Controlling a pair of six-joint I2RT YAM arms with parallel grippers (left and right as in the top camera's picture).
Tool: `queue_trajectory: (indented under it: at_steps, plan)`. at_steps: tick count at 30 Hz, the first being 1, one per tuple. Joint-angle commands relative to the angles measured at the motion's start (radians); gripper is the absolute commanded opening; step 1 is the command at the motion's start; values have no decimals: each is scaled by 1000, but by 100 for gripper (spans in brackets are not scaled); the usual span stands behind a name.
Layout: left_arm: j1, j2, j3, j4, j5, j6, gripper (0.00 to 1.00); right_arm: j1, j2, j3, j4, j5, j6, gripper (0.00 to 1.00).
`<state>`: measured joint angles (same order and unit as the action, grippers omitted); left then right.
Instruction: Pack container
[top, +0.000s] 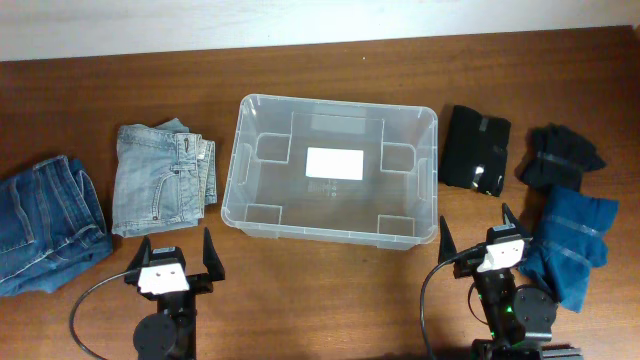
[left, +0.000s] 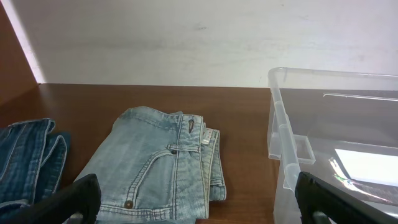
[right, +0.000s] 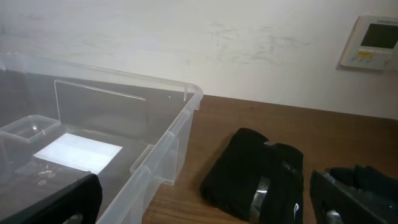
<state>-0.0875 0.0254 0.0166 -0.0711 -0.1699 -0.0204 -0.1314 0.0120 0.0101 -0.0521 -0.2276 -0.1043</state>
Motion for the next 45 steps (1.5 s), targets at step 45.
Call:
queue_trajectory:
  at_steps: [45]
  plan:
    - [5, 3, -7, 3, -11, -10, 99, -5, 765, 1262, -1292, -217, 257, 98]
